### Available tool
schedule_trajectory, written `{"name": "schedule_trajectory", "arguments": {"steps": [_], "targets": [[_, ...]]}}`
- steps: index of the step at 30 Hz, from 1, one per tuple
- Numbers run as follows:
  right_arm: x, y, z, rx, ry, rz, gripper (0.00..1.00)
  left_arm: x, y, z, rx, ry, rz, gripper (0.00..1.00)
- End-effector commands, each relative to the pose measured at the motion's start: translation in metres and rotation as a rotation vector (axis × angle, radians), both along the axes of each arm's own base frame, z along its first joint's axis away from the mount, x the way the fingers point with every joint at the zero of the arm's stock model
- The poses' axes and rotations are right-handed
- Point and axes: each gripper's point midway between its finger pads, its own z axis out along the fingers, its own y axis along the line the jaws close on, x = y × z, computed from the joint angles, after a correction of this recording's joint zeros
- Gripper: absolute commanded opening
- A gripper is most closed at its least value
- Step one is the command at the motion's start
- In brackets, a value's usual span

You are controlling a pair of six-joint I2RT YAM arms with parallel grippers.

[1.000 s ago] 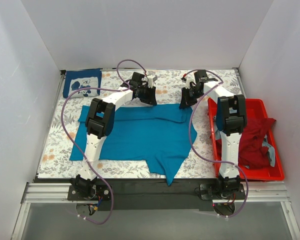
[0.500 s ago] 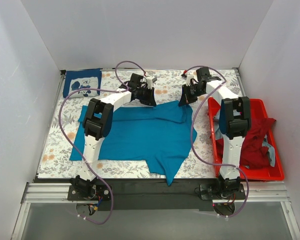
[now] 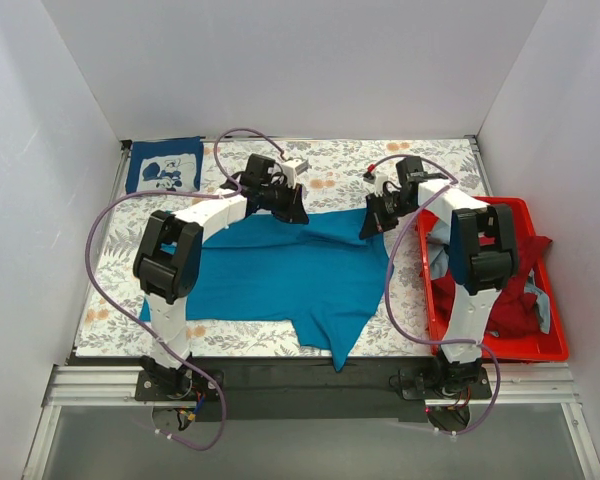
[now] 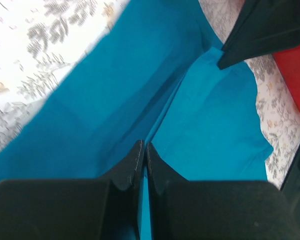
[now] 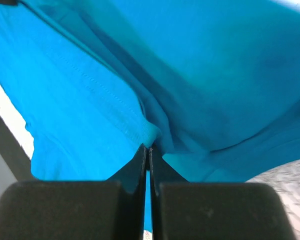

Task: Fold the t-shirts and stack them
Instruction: Fold the tshirt

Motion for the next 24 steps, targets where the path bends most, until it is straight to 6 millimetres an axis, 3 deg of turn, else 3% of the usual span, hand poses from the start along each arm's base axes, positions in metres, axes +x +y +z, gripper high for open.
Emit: {"name": "schedule_trajectory", "arguments": {"steps": [1, 15, 19, 24], "targets": [[-0.01, 0.007, 0.022, 0.047, -0.062, 0.056, 0.01, -0.023, -0.001, 0.032, -0.031, -0.06, -0.048, 0.0], [-0.041, 0.001, 0.014, 0.026, -0.058, 0.12, 0.01, -0.076, 0.011, -0.009, 0.019, 0.084, -0.043, 0.0], [-0.045, 0.001, 0.003, 0.008, -0.04, 0.129, 0.01, -0.075, 0.011, -0.015, 0.027, 0.085, -0.033, 0.0], [-0.029, 0.0, 0.004, -0.016, -0.067, 0.122, 0.01, -0.061, 0.009, -0.009, 0.034, 0.037, -0.025, 0.0]]}}
